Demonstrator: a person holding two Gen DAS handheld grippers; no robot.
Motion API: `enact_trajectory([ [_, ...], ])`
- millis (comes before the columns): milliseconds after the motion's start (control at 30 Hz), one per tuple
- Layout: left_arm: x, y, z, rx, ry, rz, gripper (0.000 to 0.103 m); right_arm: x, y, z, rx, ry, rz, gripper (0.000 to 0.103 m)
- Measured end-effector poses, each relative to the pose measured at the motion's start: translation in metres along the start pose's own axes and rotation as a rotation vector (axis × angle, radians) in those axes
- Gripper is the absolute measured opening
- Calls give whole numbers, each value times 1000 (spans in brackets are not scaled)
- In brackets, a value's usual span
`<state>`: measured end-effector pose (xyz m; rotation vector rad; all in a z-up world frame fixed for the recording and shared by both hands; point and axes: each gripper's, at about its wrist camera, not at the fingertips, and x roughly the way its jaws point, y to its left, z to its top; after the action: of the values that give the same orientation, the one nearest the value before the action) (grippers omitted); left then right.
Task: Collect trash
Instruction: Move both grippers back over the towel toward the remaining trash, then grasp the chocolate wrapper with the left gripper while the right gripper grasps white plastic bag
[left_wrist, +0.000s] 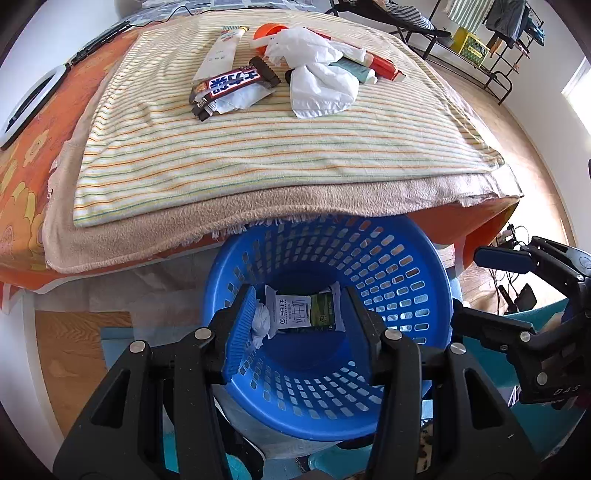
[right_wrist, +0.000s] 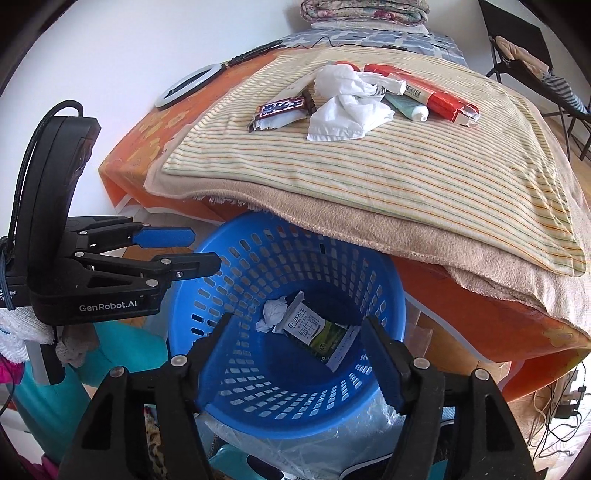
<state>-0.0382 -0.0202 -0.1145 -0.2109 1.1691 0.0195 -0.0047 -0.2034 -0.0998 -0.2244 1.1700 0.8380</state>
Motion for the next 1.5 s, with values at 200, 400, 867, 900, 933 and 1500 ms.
enact_trajectory([
  [200,-15,14,21,-59,-31,-29,49,-18,-18,12,79,-24,17,84],
  [400,-30,21,46,-85,-74,-45,49,-44,-38,39,115,-84,-2,88],
  [867,-37,55,98,-79,-142,-6,49,-52,-64,108,164,-176,23,90],
  [900,-35,56,102,-70,-142,-6,49,-48,-63,112,169,-173,37,90],
  [933,-32,57,106,-62,-136,-16,49,-43,-63,116,175,-169,53,89],
  [1500,27,71,153,0,-60,-21,49,26,-73,191,327,-126,149,88],
])
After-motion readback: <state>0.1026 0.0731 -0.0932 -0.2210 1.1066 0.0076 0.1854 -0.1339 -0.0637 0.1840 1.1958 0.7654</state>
